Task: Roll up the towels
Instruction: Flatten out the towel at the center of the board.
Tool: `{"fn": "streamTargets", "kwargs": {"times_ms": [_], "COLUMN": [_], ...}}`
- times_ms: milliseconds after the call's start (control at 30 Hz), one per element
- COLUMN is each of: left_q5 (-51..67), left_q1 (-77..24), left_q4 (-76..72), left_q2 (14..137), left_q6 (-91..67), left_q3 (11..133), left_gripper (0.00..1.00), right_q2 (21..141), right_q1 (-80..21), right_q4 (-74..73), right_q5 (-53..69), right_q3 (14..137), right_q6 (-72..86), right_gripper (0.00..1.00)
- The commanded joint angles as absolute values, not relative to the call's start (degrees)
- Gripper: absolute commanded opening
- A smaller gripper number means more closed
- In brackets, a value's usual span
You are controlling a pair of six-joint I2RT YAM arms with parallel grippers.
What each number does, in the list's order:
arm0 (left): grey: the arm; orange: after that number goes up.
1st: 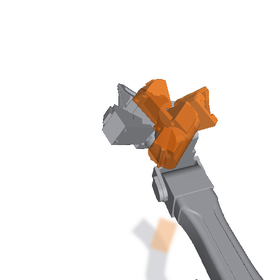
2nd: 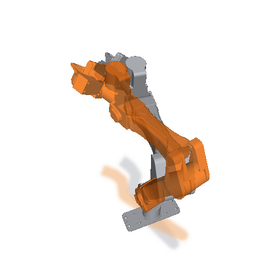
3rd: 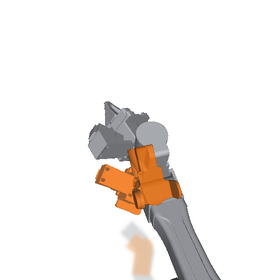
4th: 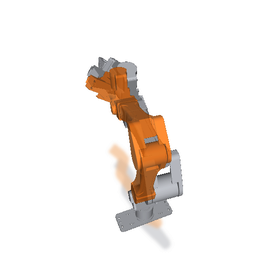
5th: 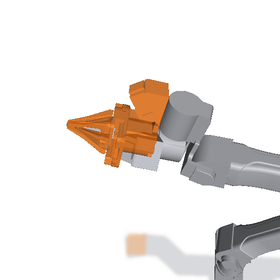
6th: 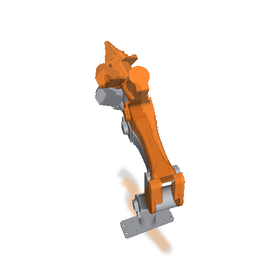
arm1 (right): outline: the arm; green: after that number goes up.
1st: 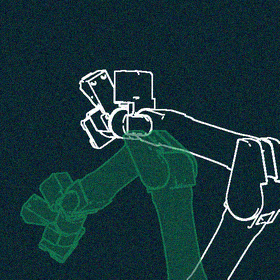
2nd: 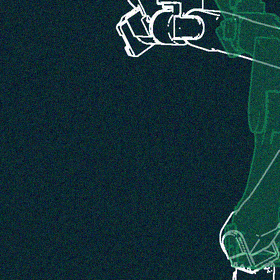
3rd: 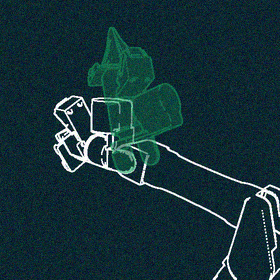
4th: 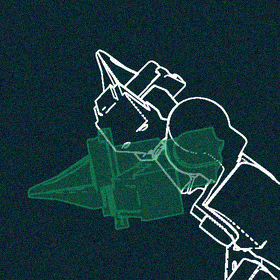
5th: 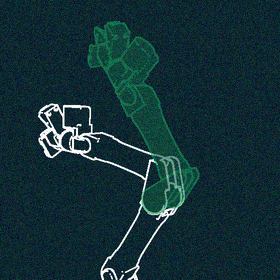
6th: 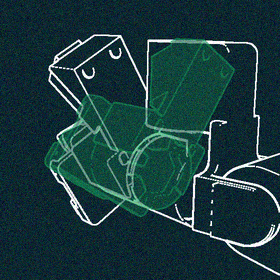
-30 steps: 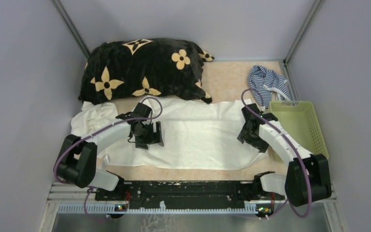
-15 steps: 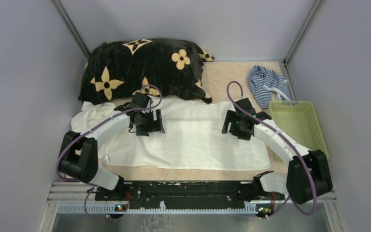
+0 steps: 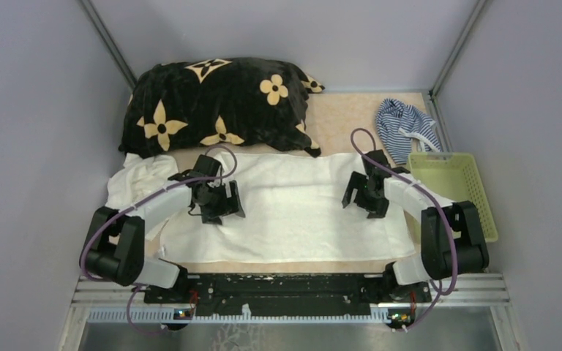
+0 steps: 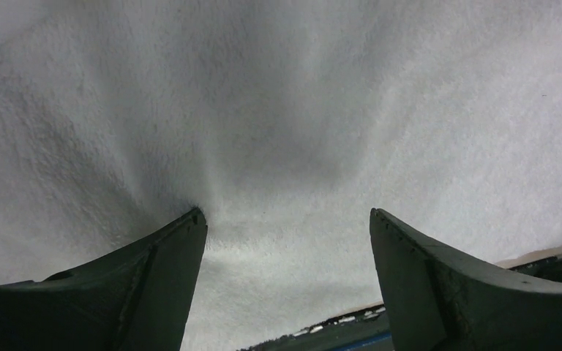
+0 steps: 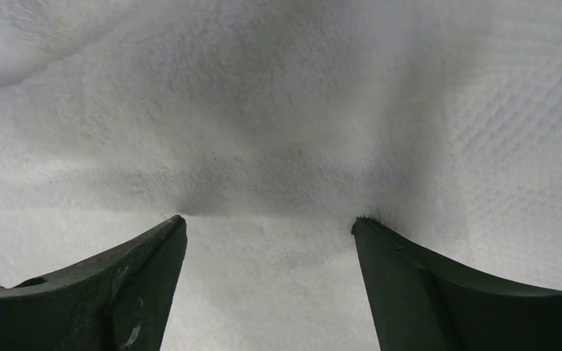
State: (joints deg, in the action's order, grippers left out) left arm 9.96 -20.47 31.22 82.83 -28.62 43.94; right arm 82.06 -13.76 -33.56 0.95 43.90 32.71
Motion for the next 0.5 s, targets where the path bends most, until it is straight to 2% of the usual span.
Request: {"fn": "streamTargets", "kwargs": {"times_ms": [0, 133, 233, 367, 467], "left_q5": [14.0, 15.6, 8.0, 0.1, -2.2], "left_q1": [-20.9, -21.1, -21.0, -21.0, -21.5], "left_q4": [39.7, 43.1, 44.1, 47.0, 45.4], "left_q2": [79.1, 73.6, 72.1, 75.1, 79.2], "left_q6": [-32.2, -36.0, -34.8, -30.1, -26.9], "left_q3": [38.3, 38.6, 43.0, 52.5, 58.0], "left_gripper": [0.88, 0.88, 0.89, 0.88, 0.84], "right_q2": [79.8, 78.0, 76.5, 73.6, 72.4], "right_q1": [-10.1, -8.5, -8.4, -9.0, -10.4], "right_q4": [-39.0, -40.2, -39.0, -36.0, -34.0], "right_q5": [-2.5, -3.7, -2.6, 1.3, 0.4], "right_q3": [41.8, 41.0, 42.9, 48.3, 51.4], "right_q6": [32.5, 34.1, 32.9, 28.9, 26.0], "right_gripper": [0.86, 0.88, 0.87, 0.86, 0.86]}}
